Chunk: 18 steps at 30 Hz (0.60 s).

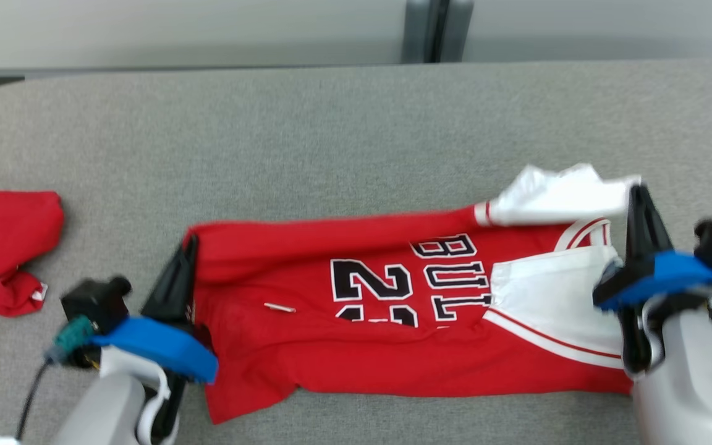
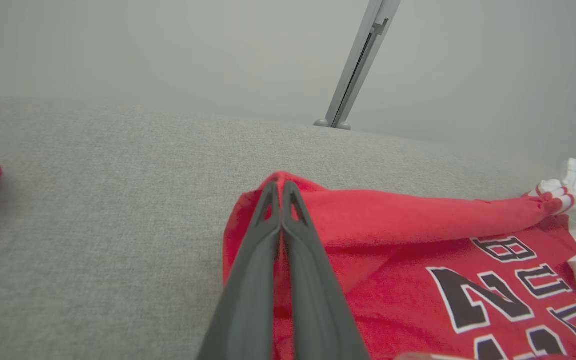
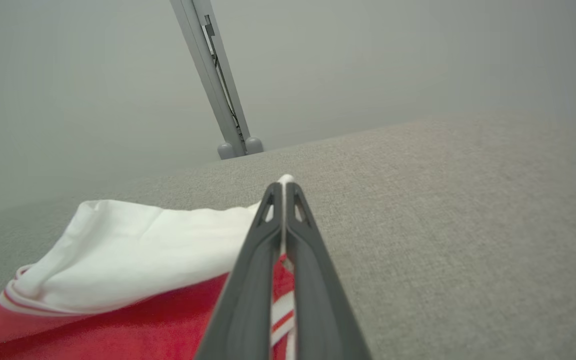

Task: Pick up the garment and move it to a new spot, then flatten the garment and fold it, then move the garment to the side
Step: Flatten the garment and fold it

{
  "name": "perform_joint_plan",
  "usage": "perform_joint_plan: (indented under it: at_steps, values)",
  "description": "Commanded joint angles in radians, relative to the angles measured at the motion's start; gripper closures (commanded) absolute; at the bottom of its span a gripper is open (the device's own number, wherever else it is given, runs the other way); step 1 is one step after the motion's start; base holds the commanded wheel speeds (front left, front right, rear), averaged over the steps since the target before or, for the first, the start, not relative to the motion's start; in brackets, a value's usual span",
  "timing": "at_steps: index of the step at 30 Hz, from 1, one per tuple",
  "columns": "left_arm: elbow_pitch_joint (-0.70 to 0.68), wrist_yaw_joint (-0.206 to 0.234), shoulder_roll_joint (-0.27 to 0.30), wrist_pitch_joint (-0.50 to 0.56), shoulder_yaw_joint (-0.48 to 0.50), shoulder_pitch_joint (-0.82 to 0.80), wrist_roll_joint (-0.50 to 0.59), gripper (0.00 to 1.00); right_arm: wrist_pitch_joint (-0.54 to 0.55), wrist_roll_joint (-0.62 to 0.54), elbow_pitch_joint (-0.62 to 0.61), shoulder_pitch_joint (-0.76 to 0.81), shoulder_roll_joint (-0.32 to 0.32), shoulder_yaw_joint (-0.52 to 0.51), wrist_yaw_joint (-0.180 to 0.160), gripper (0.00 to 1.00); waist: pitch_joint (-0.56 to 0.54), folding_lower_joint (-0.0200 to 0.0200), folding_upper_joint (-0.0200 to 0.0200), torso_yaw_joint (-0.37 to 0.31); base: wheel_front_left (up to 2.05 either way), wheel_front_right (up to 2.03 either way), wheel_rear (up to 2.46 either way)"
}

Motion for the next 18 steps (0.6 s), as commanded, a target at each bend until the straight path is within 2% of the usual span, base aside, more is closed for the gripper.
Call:
perform_joint_plan:
  at_steps: [1,6,11,12,13,14,18]
  values:
    - [0.003,0.002,-0.009,-0.005,0.007,0.023,0.006,1.00,-0.005,0.019,-0.016,0.032,-0.003,0.005,0.000,1.00,-0.032,0.0002,0.0000,-0.026,0.00,0.00,0.00]
    - [0.016,0.002,-0.044,-0.005,0.029,0.123,0.033,1.00,-0.004,0.080,-0.086,0.209,-0.003,0.041,0.000,1.00,-0.078,0.0002,0.0000,-0.030,0.00,0.00,0.00]
    - [0.039,0.002,-0.080,-0.005,0.058,0.193,0.058,1.00,0.021,0.130,-0.083,0.314,-0.002,0.075,0.000,1.00,-0.109,0.0002,0.0000,-0.032,0.00,0.00,0.00]
    - [0.049,0.002,-0.087,-0.005,0.068,0.203,0.061,0.71,0.028,0.136,-0.080,0.325,-0.002,0.084,0.000,1.00,-0.114,0.0002,0.0000,-0.032,0.00,0.00,0.00]
    - [0.061,0.002,-0.093,-0.005,0.080,0.215,0.067,0.30,0.030,0.133,-0.080,0.333,-0.004,0.090,0.000,0.60,-0.120,0.0002,0.0000,-0.033,0.00,0.00,0.00]
    - [0.074,0.002,-0.100,-0.005,0.085,0.224,0.074,0.00,0.029,0.119,-0.083,0.341,-0.005,0.094,0.000,0.00,-0.125,0.0002,0.0000,-0.034,0.00,0.00,0.00]
    - [0.069,0.002,-0.125,-0.005,0.138,0.253,0.127,0.00,0.015,0.081,-0.105,0.366,-0.004,0.097,0.000,0.00,-0.149,0.0002,0.0000,-0.034,0.00,0.00,0.00]
